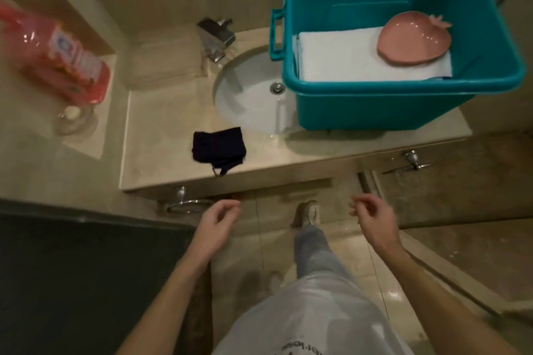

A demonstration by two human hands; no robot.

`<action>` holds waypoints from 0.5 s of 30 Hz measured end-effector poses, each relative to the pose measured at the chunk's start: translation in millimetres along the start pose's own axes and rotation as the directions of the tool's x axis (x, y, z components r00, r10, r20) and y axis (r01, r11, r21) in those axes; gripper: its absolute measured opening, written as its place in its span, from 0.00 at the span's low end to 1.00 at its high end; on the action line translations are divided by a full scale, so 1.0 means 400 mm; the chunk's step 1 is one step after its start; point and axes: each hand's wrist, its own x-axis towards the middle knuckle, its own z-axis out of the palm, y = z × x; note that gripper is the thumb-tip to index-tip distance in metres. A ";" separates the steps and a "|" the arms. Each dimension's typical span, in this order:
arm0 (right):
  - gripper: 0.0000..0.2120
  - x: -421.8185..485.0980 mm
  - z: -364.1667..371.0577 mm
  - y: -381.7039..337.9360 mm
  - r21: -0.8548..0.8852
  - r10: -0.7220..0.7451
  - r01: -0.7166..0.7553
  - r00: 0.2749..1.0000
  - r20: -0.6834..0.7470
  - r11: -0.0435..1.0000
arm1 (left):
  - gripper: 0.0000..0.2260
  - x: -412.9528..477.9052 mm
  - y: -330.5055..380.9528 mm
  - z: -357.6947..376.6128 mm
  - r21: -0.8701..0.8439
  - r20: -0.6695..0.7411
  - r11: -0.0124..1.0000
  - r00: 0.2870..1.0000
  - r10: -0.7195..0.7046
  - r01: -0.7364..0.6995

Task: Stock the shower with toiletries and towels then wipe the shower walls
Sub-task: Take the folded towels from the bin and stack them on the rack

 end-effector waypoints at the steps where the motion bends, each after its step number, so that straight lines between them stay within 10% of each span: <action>1: 0.06 0.025 -0.013 -0.055 0.007 -0.094 0.094 0.995 -0.047 0.996 | 0.08 0.029 0.072 0.012 0.013 0.000 0.997 0.997 0.076 -0.076; 3: 0.04 0.075 -0.048 -0.158 -0.050 -0.325 0.322 0.938 -0.118 0.946 | 0.09 0.082 0.218 0.039 0.008 -0.025 0.974 0.973 0.229 -0.228; 6: 0.07 0.156 -0.120 -0.305 -0.221 -0.717 0.683 0.670 -0.190 0.696 | 0.09 0.143 0.432 0.072 -0.028 -0.126 0.914 0.909 0.398 -0.404; 9: 0.08 0.257 -0.190 -0.417 -0.316 -0.843 0.781 0.487 -0.229 0.538 | 0.09 0.194 0.611 0.110 0.000 -0.190 0.823 0.808 0.557 -0.568; 12: 0.06 0.362 -0.245 -0.511 -0.352 -0.845 0.769 0.484 -0.226 0.534 | 0.09 0.281 0.741 0.157 0.060 -0.159 0.767 0.753 0.639 -0.638; 15: 0.08 0.481 -0.291 -0.575 -0.394 -0.742 0.654 0.660 -0.120 0.646 | 0.09 0.399 0.811 0.215 0.048 -0.118 0.830 0.822 0.557 -0.556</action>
